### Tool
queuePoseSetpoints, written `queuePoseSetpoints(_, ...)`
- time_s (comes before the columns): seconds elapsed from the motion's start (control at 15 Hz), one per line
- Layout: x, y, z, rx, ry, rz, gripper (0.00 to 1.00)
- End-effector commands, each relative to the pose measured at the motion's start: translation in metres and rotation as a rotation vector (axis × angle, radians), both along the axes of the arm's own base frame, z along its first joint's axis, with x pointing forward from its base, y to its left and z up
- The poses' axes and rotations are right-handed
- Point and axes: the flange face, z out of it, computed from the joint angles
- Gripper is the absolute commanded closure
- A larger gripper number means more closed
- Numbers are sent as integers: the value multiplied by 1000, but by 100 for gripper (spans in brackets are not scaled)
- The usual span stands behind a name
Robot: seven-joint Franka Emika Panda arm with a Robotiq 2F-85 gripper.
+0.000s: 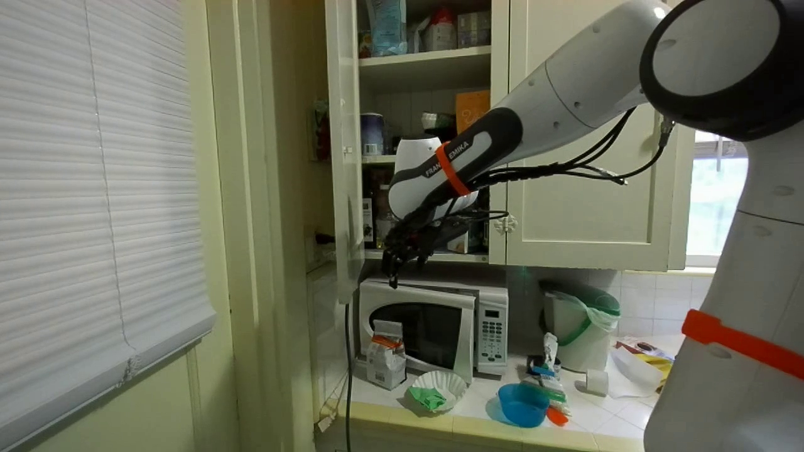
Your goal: Move the white and blue packet to the right then put the white bowl inside the blue bowl.
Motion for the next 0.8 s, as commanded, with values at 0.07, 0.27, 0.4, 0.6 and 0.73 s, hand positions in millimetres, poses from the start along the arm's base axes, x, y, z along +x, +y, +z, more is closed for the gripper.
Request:
queuePoseSetpoints(0.07, 44, -24, -31, 28, 51, -96, 0)
queuePoseSetpoints(0.27, 69, -28, -51, 34, 78, -110, 0)
queuePoseSetpoints(0.4, 83, -28, -63, 34, 95, -93, 0)
queuePoseSetpoints(0.6, 96, -27, -76, 43, 131, -69, 0)
queuePoseSetpoints(0.73, 102, -27, -86, 54, 152, -60, 0)
